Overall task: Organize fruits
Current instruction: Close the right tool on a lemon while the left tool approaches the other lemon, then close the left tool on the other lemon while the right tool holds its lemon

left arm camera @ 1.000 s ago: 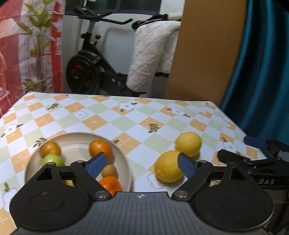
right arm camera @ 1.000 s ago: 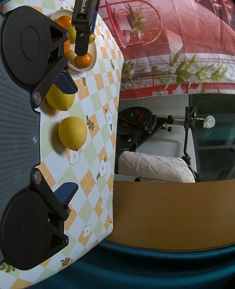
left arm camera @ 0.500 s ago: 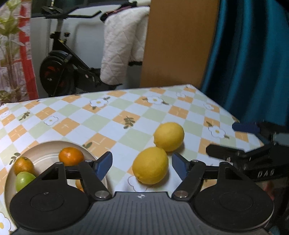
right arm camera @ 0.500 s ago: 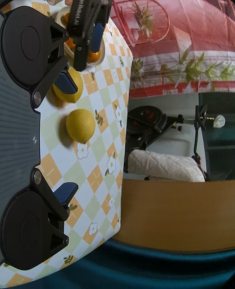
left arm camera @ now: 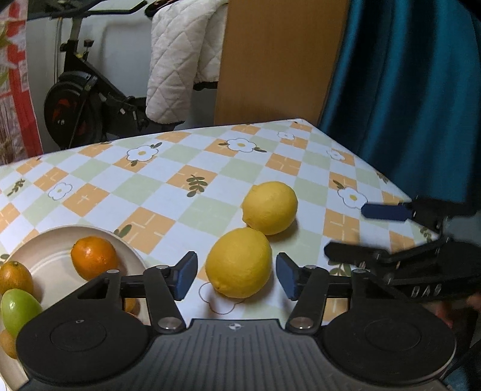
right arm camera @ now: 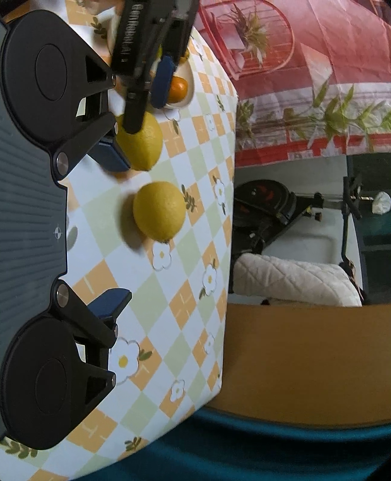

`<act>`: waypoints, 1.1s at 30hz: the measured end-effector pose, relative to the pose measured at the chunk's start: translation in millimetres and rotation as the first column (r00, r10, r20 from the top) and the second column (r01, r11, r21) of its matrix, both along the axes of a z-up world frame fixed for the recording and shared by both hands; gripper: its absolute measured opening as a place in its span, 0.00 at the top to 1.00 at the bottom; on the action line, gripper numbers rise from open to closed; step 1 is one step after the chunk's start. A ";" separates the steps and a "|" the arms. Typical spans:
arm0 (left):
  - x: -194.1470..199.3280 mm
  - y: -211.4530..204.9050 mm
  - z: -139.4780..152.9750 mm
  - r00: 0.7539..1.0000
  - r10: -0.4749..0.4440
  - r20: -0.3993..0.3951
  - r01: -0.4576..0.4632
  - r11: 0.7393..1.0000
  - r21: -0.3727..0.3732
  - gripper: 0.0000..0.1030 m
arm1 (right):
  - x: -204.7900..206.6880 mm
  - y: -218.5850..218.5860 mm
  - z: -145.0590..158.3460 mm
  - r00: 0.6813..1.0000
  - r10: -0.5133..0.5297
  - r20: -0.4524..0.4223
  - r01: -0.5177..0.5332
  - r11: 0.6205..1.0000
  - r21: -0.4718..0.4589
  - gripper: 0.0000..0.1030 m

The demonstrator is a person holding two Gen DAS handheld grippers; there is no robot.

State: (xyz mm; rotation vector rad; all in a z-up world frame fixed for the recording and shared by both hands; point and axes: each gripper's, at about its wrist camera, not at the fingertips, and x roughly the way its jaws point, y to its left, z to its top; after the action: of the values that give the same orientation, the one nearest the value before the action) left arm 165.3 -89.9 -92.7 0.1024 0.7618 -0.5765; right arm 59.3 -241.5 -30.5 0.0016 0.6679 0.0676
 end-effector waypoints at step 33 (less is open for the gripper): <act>31.3 -0.8 -14.5 0.992 0.012 -0.123 -0.027 0.993 -0.115 0.48 | 39.8 66.5 -22.6 0.966 0.249 -0.064 -0.248 0.968 0.021 0.45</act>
State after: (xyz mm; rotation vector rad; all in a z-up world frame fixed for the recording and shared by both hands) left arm 196.6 -90.8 -107.2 -0.0489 0.8453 -0.6117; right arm 99.0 -175.0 -53.1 -0.0677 0.7315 0.3151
